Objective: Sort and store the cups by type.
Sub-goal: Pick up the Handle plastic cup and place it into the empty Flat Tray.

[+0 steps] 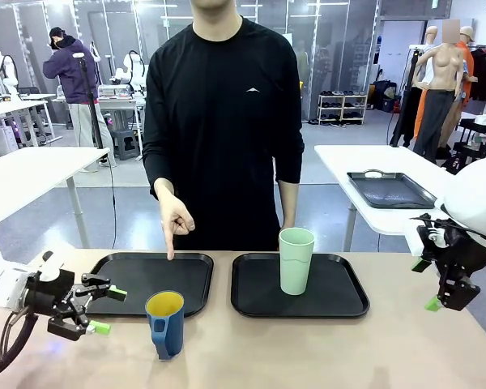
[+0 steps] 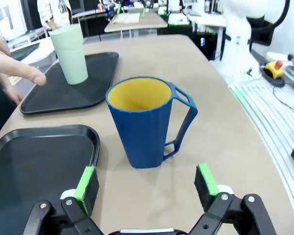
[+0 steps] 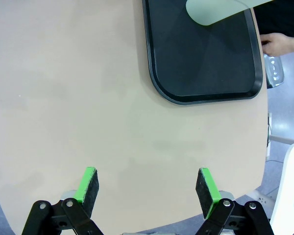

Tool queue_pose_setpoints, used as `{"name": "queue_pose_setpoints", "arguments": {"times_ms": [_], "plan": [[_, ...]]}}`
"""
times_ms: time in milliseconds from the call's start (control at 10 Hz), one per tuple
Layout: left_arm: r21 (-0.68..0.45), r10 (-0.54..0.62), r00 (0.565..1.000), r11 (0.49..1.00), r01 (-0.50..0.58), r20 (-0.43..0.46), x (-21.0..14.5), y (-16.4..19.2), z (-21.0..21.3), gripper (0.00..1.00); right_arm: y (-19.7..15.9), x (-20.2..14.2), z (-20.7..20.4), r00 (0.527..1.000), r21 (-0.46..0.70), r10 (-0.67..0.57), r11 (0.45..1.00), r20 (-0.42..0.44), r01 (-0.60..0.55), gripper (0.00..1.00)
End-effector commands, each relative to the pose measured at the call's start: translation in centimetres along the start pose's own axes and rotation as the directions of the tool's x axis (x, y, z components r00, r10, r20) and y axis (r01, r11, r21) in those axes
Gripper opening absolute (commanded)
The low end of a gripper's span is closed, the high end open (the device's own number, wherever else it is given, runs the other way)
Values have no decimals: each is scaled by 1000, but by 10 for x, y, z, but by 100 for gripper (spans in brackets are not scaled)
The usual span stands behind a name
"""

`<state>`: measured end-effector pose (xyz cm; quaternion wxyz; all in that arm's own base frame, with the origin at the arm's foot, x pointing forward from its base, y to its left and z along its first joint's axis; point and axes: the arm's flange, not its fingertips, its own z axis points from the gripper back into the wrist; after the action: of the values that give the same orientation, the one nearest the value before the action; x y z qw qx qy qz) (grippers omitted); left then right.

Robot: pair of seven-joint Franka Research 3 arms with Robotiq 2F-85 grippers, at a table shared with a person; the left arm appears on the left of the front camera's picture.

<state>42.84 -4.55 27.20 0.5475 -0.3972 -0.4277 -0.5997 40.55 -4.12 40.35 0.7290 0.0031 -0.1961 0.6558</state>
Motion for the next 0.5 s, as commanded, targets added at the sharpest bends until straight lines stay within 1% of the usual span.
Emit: {"name": "queue_pose_setpoints", "arguments": {"times_ms": [0, 200, 300, 400], "plan": [[9, -35, 996, 999, 34, 88, -7, 8, -2, 100, 1, 2, 1, 1000, -7, -17, 1000, -15, 17, 100], [-13, 1, 990, 1000, 1, 138, -11, 10, -5, 100, 1, 2, 1, 1000, -7, -17, 1000, -15, 17, 100], [4, 5, 990, 1000, -5, 140, -11, 10, -3, 100, 1, 2, 1, 1000, -7, -17, 1000, -15, 17, 100], [-22, 24, 997, 1000, -22, 78, -5, 4, -1, 100, 1, 2, 1, 1000, -7, -17, 1000, -15, 17, 100]]}}
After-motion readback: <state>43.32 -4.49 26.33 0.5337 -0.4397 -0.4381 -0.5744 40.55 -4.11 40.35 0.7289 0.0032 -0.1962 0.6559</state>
